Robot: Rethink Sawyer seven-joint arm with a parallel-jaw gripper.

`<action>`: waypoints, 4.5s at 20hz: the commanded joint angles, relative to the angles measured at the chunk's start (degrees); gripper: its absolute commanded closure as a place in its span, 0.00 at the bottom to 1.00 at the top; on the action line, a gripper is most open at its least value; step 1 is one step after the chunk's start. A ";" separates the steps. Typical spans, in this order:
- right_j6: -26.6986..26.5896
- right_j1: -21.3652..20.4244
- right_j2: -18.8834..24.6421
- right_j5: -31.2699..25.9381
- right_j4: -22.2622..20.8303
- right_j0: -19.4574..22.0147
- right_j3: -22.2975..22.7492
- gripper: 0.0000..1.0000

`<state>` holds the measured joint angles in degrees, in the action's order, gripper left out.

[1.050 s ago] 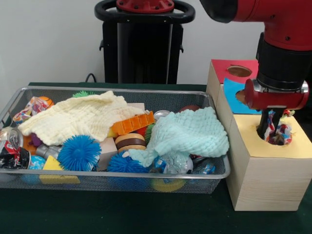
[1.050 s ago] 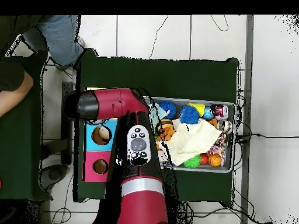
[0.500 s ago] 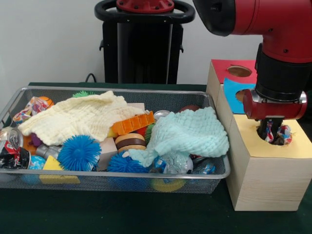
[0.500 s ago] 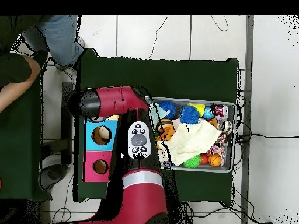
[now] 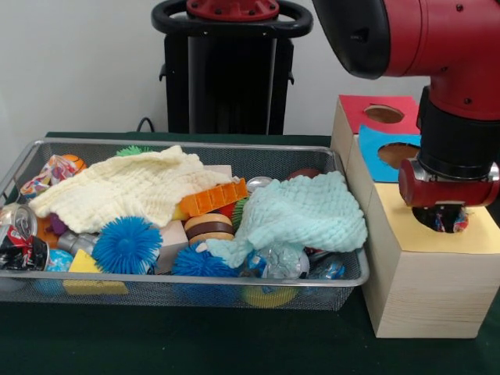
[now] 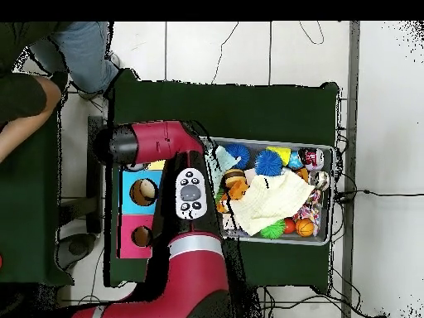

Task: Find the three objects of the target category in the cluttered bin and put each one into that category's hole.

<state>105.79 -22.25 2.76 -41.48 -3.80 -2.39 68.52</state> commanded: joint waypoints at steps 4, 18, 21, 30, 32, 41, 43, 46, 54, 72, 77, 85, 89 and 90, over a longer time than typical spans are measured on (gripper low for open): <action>2.82 6.84 2.59 2.72 -2.72 -1.60 -3.46 1.00; -0.27 2.54 1.89 0.18 -2.88 -0.35 -0.57 1.00; -1.33 2.28 3.02 0.70 -2.52 0.53 0.23 1.00; -0.04 1.55 2.93 1.40 -2.00 0.48 0.90 1.00; 0.30 0.16 2.63 1.00 -1.87 0.33 2.28 1.00; -0.02 -2.93 2.47 3.62 -2.75 0.60 5.93 0.00; 0.23 -3.67 2.70 3.72 -2.43 0.96 7.45 0.00; -0.23 -3.76 3.07 2.59 -1.97 1.38 7.04 0.00; 0.24 -5.52 2.77 2.03 -1.76 1.20 8.61 0.00; 0.66 -8.78 3.11 0.76 -0.75 1.30 11.35 0.00; 0.77 -9.15 3.08 0.90 -0.87 1.28 11.68 0.00; 0.25 -9.66 3.63 1.31 -0.64 1.98 12.59 0.00; -0.04 -9.64 3.71 1.34 -0.73 2.31 12.51 0.00; -0.11 -9.44 3.82 1.75 -0.81 2.44 12.60 0.00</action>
<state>105.81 -28.23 2.42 -38.46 -3.80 -2.15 75.05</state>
